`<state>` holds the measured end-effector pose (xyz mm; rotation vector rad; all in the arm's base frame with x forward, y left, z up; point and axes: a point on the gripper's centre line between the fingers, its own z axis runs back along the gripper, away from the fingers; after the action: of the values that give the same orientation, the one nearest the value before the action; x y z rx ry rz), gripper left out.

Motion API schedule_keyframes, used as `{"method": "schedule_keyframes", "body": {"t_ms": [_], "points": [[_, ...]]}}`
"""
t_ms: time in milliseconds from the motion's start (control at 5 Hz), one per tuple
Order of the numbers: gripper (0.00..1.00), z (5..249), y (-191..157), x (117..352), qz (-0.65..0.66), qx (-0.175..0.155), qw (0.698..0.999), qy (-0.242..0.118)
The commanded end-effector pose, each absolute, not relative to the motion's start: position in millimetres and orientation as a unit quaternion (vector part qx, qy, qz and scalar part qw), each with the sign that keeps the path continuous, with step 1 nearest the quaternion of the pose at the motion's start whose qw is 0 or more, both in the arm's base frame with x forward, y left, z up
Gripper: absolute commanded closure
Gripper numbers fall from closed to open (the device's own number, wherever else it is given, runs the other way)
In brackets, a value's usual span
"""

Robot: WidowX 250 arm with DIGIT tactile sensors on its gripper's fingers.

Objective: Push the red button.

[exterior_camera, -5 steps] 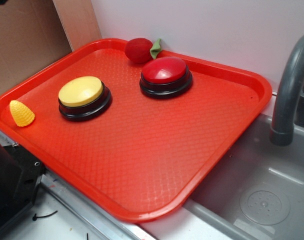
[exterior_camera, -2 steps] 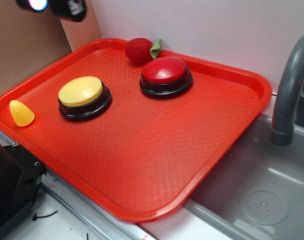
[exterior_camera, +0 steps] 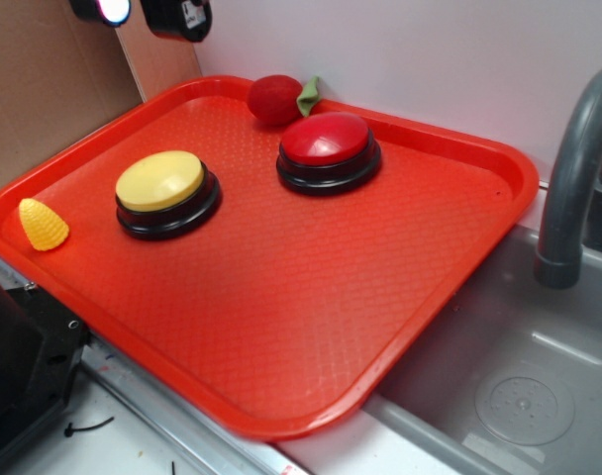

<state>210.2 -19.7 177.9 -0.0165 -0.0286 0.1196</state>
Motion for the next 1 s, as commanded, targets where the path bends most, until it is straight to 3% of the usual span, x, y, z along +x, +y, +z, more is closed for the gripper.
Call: {"method": "schedule_keyframes", "body": {"t_ms": [0,200,400,800], "points": [[0.0,153,-45,267,0.05,0.016,0.99,-0.132],[0.0,130,-50,285,0.028,-0.002,0.992,-0.126],[0.0,116,-50,293,0.006,0.014,0.992,-0.128],[0.0,76,-62,316,-0.052,0.02,0.994,-0.093]]}}
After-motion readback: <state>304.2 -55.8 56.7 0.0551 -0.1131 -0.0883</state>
